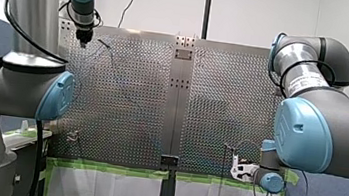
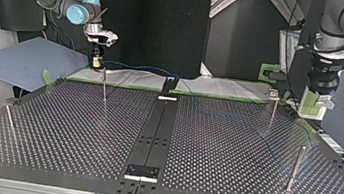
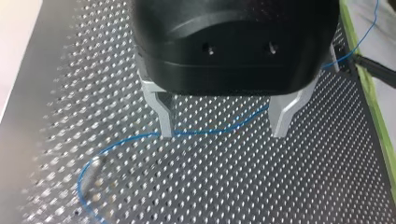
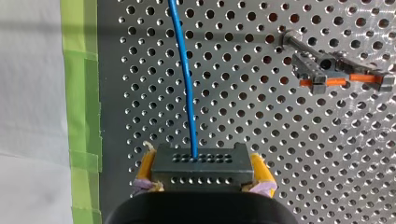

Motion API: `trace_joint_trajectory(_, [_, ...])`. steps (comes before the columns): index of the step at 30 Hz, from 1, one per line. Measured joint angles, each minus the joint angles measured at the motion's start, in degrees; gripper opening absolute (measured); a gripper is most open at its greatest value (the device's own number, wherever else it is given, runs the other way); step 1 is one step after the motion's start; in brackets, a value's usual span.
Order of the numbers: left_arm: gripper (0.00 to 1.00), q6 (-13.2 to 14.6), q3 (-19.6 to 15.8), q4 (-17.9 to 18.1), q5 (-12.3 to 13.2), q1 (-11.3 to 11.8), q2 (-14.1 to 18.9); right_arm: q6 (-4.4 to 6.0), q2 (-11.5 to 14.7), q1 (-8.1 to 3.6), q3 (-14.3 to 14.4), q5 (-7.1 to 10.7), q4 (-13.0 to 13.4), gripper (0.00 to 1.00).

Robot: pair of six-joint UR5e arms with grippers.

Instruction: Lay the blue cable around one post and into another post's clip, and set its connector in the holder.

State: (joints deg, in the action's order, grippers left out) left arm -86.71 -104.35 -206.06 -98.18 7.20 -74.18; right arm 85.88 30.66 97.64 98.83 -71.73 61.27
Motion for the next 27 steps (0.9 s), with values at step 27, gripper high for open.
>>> trace_joint_trajectory(27, [1.00,-10.6,-12.8,12.8,12.8,-6.3,-3.0,-0.49,0.0,0.32,0.0,-0.39,-0.6,0.00])
